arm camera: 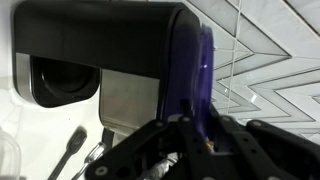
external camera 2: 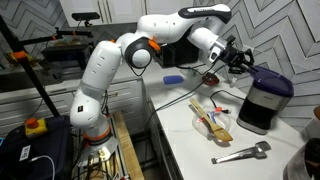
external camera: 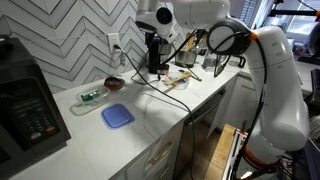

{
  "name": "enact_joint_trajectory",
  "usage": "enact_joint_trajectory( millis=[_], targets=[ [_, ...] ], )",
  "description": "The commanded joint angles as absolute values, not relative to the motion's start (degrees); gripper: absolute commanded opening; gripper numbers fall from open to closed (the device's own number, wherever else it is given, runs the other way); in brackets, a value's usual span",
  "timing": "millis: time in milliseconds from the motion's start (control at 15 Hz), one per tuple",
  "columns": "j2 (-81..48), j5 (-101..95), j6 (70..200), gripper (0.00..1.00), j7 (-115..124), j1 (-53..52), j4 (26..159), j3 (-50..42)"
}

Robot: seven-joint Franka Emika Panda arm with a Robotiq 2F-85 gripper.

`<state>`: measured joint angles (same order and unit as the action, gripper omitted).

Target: Put the dark blue lid on top of the coffeemaker

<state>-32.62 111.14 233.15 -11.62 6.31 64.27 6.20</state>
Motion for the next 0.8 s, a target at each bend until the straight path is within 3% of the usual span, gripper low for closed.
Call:
enact_joint_trajectory(
  millis=[0,400,467,733],
  targets=[
    [-34.84,114.01,235.17,0.48,-15.62,7.86,58.79,7.50],
    [-33.28,118.21,235.04,0.95,-21.73,8.84,59.17,10.08],
    [-31.98,119.29,233.99,0.99,-23.83,8.76,60.94,11.33],
    [-28.38,122.87,229.31,1.00,-30.29,8.55,65.38,16.93]
  ],
)
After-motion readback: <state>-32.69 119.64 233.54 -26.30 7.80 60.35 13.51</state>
